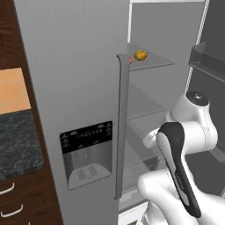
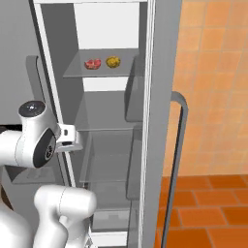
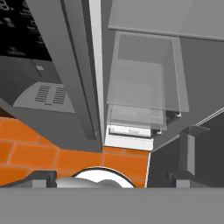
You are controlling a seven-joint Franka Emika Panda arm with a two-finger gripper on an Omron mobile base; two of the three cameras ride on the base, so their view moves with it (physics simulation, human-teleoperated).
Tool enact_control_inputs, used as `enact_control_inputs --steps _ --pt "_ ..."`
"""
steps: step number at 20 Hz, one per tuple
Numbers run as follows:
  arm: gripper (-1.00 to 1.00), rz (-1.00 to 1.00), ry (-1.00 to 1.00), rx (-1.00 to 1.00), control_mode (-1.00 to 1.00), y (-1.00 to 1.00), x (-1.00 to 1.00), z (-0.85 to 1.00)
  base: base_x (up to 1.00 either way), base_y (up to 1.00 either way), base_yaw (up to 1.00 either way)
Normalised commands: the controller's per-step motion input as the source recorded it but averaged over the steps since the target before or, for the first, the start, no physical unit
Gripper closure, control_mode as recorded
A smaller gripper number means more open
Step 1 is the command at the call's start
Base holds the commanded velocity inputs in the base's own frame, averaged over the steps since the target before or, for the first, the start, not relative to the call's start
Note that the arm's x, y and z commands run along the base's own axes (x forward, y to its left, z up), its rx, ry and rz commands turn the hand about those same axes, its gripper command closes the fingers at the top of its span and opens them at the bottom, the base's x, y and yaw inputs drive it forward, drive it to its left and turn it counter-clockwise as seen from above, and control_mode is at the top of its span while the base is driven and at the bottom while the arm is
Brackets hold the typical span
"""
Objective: Place one squash and one steak in each tupperware on the nearby counter, to pack two identical lunches.
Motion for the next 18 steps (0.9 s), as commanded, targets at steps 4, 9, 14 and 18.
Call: enact_control_inputs --steps 4,9,14,18 --pt "-1.00 0.00 0.00 0.00 1.00 0.00 0.00 0.00 0.15 -0.08 0.00" --pt "-1.00 0.00 0.00 0.00 1.00 0.00 0.00 0.00 0.31 -0.31 0.02" --pt "-1.00 0.00 0.00 0.00 1.00 0.00 0.00 0.00 0.33 -0.16 0.04" --pt "-1.00 0.03 -0.11 0.00 -1.00 0.00 0.06 0.04 0.00 0.00 0.00"
